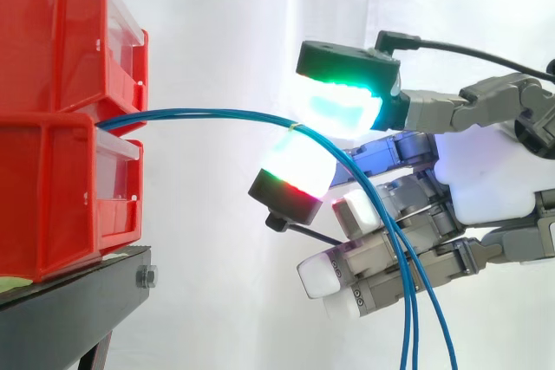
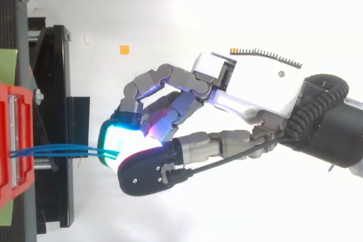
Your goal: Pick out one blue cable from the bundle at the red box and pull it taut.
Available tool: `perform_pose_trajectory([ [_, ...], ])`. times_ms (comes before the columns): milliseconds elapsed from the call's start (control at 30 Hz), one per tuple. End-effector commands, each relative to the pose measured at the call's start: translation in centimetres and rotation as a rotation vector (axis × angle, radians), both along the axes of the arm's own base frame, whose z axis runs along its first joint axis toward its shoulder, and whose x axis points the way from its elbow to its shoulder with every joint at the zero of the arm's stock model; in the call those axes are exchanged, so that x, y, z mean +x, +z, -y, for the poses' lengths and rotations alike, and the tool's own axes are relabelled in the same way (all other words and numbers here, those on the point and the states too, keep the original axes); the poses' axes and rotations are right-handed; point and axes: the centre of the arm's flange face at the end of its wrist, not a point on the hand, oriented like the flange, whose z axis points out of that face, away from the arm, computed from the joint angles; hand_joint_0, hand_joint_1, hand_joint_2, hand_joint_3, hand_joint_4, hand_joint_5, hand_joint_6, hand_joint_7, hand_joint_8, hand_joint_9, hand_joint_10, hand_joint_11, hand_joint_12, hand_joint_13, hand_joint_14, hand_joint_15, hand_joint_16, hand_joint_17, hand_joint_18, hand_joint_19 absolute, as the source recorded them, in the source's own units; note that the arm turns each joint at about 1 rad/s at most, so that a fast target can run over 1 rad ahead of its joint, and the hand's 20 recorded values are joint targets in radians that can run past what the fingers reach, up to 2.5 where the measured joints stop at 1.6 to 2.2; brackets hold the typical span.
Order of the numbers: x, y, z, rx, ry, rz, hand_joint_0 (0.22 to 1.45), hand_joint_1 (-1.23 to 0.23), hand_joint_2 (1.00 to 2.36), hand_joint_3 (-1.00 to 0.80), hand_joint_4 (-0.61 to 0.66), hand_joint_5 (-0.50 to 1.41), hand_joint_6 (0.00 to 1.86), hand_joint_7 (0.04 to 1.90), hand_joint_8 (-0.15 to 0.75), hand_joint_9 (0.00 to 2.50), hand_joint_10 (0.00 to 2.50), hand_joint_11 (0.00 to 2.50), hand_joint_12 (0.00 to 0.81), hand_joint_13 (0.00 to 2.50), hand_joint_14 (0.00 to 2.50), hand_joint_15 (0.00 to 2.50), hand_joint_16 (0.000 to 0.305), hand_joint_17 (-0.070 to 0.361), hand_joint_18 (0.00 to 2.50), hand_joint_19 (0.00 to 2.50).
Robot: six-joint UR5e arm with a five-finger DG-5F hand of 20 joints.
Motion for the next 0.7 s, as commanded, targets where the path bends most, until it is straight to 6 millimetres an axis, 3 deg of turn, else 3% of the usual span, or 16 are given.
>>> perform_pose_trajectory([
  [0, 0.04, 0.00, -0.01, 0.000, 0.000, 0.001, 0.61, -0.70, 1.01, -0.40, 0.06, -0.14, 0.91, 0.96, 0.299, 1.13, 0.02, 0.67, 0.180, 0.90, 0.01, 0.41, 0.017, 0.038, 0.47, 0.49],
  [133, 0.03, 0.11, -0.02, 0.001, 0.001, 0.002, 0.58, -0.64, 1.00, -0.50, 0.09, -0.14, 0.91, 0.92, 0.295, 1.14, 0.02, 0.67, 0.183, 0.90, 0.01, 0.41, 0.017, 0.039, 0.46, 0.49],
  [333, 0.03, 0.11, -0.02, 0.001, 0.001, 0.002, 0.52, -0.55, 1.00, -0.50, 0.11, -0.14, 0.89, 0.91, 0.306, 1.13, 0.02, 0.66, 0.197, 0.89, 0.01, 0.40, 0.020, 0.044, 0.45, 0.48],
  [467, 0.04, 0.00, -0.01, 0.000, 0.000, 0.001, 0.51, -0.63, 1.00, -0.50, 0.12, -0.14, 0.89, 0.91, 0.309, 1.14, 0.02, 0.66, 0.199, 0.89, 0.01, 0.40, 0.020, 0.046, 0.46, 0.47],
  [667, 0.03, 0.11, 0.00, 0.000, 0.000, 0.002, 0.66, -0.85, 1.00, -0.50, 0.05, -0.15, 0.91, 0.98, 0.279, 1.12, 0.02, 0.68, 0.189, 0.89, 0.01, 0.40, 0.020, 0.044, 0.48, 0.46],
])
